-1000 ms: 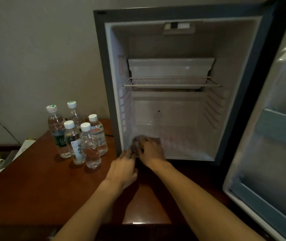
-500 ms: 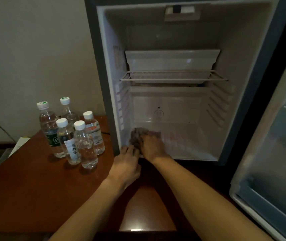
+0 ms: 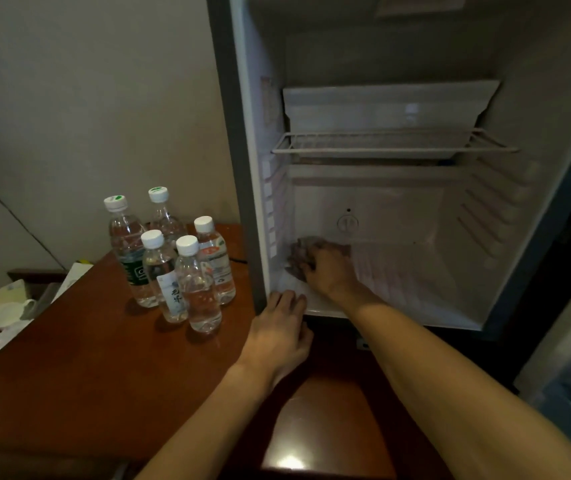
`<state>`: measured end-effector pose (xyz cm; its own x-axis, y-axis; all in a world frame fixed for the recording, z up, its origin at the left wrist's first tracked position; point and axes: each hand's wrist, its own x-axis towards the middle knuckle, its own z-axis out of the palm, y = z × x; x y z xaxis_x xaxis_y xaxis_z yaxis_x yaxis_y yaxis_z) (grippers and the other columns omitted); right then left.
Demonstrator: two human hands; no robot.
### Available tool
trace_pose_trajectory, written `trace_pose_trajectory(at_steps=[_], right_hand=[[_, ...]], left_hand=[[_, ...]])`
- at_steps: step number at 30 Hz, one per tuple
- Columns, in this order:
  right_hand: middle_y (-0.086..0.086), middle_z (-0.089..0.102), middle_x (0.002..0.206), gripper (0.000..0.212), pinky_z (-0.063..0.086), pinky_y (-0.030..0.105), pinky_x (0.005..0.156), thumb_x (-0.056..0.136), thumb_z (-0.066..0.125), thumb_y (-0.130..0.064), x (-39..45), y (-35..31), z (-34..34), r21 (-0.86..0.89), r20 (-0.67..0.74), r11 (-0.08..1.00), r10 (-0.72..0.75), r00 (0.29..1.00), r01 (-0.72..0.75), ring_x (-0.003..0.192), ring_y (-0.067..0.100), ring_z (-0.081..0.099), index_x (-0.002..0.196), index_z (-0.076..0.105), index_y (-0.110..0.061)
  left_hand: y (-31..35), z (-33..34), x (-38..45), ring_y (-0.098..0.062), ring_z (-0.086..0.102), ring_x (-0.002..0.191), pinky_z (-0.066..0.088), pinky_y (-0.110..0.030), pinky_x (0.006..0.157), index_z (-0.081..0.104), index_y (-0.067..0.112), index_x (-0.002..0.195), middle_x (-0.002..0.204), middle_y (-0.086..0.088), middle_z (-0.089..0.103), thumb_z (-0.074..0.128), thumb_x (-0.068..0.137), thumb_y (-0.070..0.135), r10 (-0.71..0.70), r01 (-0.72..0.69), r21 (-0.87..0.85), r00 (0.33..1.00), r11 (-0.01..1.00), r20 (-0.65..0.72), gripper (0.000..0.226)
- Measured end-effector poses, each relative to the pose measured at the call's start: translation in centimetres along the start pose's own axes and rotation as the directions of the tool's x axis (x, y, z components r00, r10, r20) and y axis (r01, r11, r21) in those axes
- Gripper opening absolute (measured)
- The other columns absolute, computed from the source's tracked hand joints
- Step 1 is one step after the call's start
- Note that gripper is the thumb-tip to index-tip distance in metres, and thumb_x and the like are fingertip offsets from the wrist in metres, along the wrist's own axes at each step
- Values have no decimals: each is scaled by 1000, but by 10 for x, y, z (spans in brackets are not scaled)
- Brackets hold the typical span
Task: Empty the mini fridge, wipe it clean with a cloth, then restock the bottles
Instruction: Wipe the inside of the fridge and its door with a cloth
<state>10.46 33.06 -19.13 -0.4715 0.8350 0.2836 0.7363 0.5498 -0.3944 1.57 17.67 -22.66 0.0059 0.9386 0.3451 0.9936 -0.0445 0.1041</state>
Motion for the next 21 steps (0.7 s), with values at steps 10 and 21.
trace_pose_trajectory(at_steps=[10, 21], right_hand=[[9, 60, 132, 34, 50, 36, 93, 96, 49, -28, -69, -13, -8, 44, 23, 999, -12, 1000, 11, 117, 30, 57, 126, 62, -17], [14, 70, 109, 28, 50, 33, 79, 92, 54, -28, -20, 0, 0, 17, -6, 1000, -6, 1000, 6, 98, 32, 65, 105, 70, -10]], left_hand=[[1, 2, 1, -25, 51, 115, 51, -37, 83, 62, 15, 116, 119, -4, 58, 54, 92, 32, -21, 18, -40, 997, 999, -74, 30], [-7, 16, 9, -18, 59, 97, 49, -34, 47, 66, 23, 104, 101, 3, 60, 41, 99, 46, 33, 9, 174, 972, 985, -235, 35]])
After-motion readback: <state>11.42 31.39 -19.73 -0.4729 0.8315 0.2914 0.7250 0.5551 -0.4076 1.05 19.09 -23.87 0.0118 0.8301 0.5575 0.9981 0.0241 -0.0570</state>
